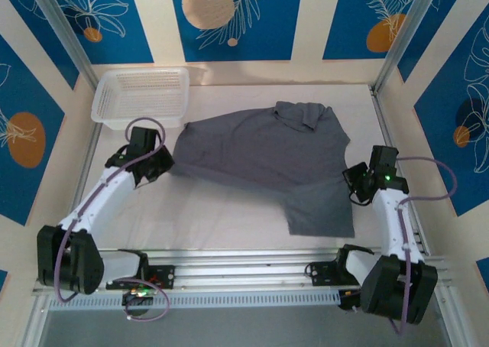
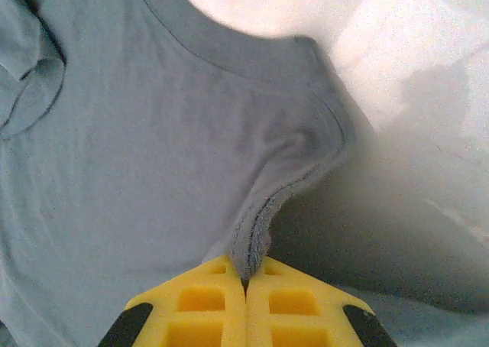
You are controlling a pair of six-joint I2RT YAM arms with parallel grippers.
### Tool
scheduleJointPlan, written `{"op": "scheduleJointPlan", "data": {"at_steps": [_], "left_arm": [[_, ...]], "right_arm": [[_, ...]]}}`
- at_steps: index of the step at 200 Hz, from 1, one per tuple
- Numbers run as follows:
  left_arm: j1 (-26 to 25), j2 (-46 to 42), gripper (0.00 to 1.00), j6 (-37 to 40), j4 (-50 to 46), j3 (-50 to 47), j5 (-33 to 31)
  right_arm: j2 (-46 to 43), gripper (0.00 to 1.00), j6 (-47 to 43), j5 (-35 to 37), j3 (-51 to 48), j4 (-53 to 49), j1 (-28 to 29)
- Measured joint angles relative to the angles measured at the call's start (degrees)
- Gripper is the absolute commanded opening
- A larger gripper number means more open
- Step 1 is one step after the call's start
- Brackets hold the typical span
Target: Fold the inside-out t-shirt
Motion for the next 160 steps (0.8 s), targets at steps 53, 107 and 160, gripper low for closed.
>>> {"op": "scheduleJointPlan", "data": {"at_steps": [53,107,160], "left_arm": [[2.19,8.37,0.00,0.33,3.74,2.19,-1.51],[2.19,16.02,0.03,0.50,7.50,3.52,-3.06],[2.32,19.67,0.46,1.38,10.38,2.60,-1.40]], "right_arm": [[9.55,0.00,-1.70,0.57,5.62,5.16,0.02],[19.87,0.10,-2.75,0.50,8.44,9.14,0.26],[26.51,0.35,-6.47,-0.26,15.58,6.93,0.39]]}}
